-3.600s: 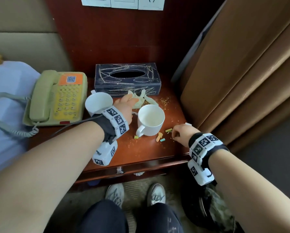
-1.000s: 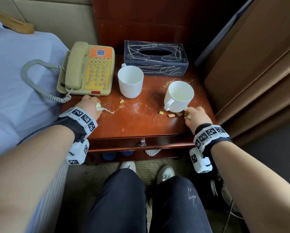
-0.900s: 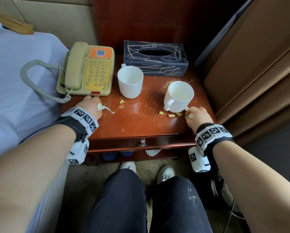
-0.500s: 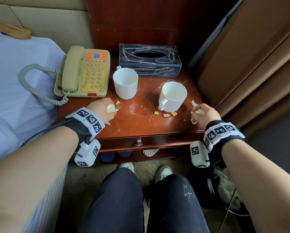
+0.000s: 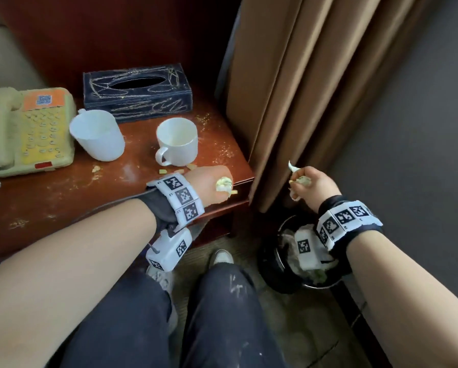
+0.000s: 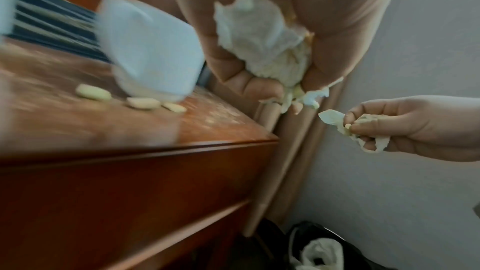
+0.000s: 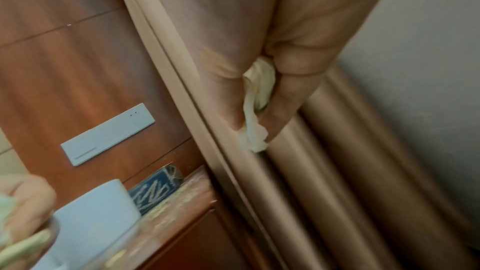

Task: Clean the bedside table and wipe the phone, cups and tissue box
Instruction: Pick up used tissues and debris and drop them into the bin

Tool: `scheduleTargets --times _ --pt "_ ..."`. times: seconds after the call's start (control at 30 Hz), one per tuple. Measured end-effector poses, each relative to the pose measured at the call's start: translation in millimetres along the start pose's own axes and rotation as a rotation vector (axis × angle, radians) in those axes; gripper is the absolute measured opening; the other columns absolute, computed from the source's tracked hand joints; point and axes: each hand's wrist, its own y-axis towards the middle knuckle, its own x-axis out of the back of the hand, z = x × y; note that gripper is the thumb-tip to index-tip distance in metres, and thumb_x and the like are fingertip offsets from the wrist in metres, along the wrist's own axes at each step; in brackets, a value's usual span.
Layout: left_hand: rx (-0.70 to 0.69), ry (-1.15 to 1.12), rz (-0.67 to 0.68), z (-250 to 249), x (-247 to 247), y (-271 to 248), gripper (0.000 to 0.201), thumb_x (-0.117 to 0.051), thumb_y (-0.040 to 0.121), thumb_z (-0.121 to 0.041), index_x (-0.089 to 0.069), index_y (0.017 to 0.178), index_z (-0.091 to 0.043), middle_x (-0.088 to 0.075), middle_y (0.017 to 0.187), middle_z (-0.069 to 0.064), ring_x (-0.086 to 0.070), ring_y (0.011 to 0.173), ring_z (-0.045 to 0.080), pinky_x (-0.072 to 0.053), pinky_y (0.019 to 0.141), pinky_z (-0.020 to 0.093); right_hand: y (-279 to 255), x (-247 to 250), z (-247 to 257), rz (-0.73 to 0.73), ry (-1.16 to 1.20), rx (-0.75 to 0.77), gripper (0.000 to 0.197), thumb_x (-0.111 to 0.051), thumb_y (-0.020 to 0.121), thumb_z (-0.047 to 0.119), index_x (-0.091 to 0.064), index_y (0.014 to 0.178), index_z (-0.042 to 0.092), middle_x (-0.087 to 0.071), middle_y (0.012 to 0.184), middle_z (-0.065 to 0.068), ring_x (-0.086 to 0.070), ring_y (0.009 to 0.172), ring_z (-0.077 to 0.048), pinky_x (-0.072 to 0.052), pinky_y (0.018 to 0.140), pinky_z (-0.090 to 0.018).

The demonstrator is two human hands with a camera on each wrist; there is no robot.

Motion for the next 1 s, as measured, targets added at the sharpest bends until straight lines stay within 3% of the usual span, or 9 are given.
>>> scheduleTargets --times 0.2,0.3,0.47,0.5,0.57,0.67,0.8,0.93,1.0 --pt "-0.046 -0.002 0.181 -88 -63 70 0.026 -0.05 0.091 -0.013 -0.06 0.114 -0.005 -0.063 0.11 0.01 -0.059 0.101 0.028 -0.039 0.076 0.025 -9 29 -107 -0.016 -0.071 -0.204 0.008 -0.059 0.086 0.019 -0.061 0.094 0.019 -0.063 0.085 -0.004 -0.056 0.08 -0.021 -0.038 0.066 -0.022" --pt "-0.021 -0.031 0.256 -111 -105 96 0.027 -0.051 0.089 -0.013 -0.057 0.116 -0.009 -0.062 0.101 0.011 -0.055 0.085 0.025 -0.043 0.072 0.028 -12 26 -149 0.062 -0.078 -0.298 0.006 -0.058 0.087 0.019 -0.054 0.088 0.024 -0.063 0.097 -0.011 -0.055 0.082 -0.023 -0.042 0.067 -0.025" --pt "-0.02 -0.018 0.384 -130 -166 134 0.02 -0.054 0.087 -0.018 -0.055 0.107 -0.015 -0.054 0.084 0.001 -0.054 0.084 0.021 -0.041 0.059 0.026 -7 6 -194 0.168 -0.069 -0.367 0.017 -0.059 0.086 0.019 -0.05 0.08 0.032 -0.059 0.113 -0.019 -0.058 0.098 -0.031 -0.044 0.083 -0.03" --pt "-0.025 -0.008 0.412 -134 -176 141 0.027 -0.056 0.088 -0.022 -0.055 0.112 -0.011 -0.057 0.09 0.002 -0.055 0.088 0.022 -0.043 0.066 0.027 -6 5 -199 0.189 -0.083 -0.383 0.01 -0.058 0.087 0.02 -0.054 0.089 0.029 -0.057 0.117 -0.018 -0.056 0.104 -0.032 -0.043 0.085 -0.029" --pt "-0.046 0.004 0.488 -139 -193 152 0.039 -0.058 0.088 -0.028 -0.053 0.12 -0.007 -0.061 0.11 0.009 -0.058 0.1 0.024 -0.045 0.082 0.029 0 3 -208 0.237 -0.095 -0.422 0.026 -0.056 0.088 0.02 -0.055 0.114 0.019 -0.053 0.123 -0.016 -0.053 0.11 -0.032 -0.042 0.088 -0.029" --pt "-0.042 0.03 0.565 -139 -214 162 0.054 -0.061 0.087 -0.028 -0.042 0.134 -0.007 -0.053 0.129 0.011 -0.052 0.119 0.028 -0.04 0.094 0.031 5 7 -213 0.316 -0.071 -0.417 0.045 -0.059 0.087 0.019 -0.046 0.13 0.016 -0.05 0.13 -0.014 -0.051 0.117 -0.031 -0.041 0.094 -0.031" --pt "-0.019 -0.002 0.649 -136 -227 170 0.062 -0.056 0.092 -0.022 -0.026 0.145 -0.011 -0.041 0.143 0.008 -0.042 0.13 0.023 -0.033 0.089 0.02 10 7 -225 0.365 -0.037 -0.357 0.062 -0.063 0.085 0.016 -0.035 0.139 0.018 -0.048 0.135 -0.011 -0.047 0.123 -0.029 -0.037 0.099 -0.03" --pt "-0.064 -0.079 0.598 -131 -223 167 0.068 -0.068 0.083 -0.023 -0.035 0.142 -0.017 -0.051 0.135 0.004 -0.051 0.121 0.021 -0.033 0.079 0.01 11 3 -230 0.397 -0.014 -0.364 0.065 -0.062 0.085 0.018 -0.031 0.142 0.026 -0.048 0.137 -0.009 -0.049 0.122 -0.028 -0.04 0.102 -0.033" --pt "-0.07 -0.099 0.546 -127 -219 168 0.067 -0.07 0.081 -0.026 -0.039 0.14 -0.018 -0.051 0.136 0.006 -0.05 0.122 0.02 -0.034 0.086 0.012 10 1 -231 0.4 -0.043 -0.326 0.06 -0.06 0.087 0.02 -0.034 0.141 0.026 -0.05 0.136 -0.009 -0.05 0.121 -0.027 -0.041 0.101 -0.032"
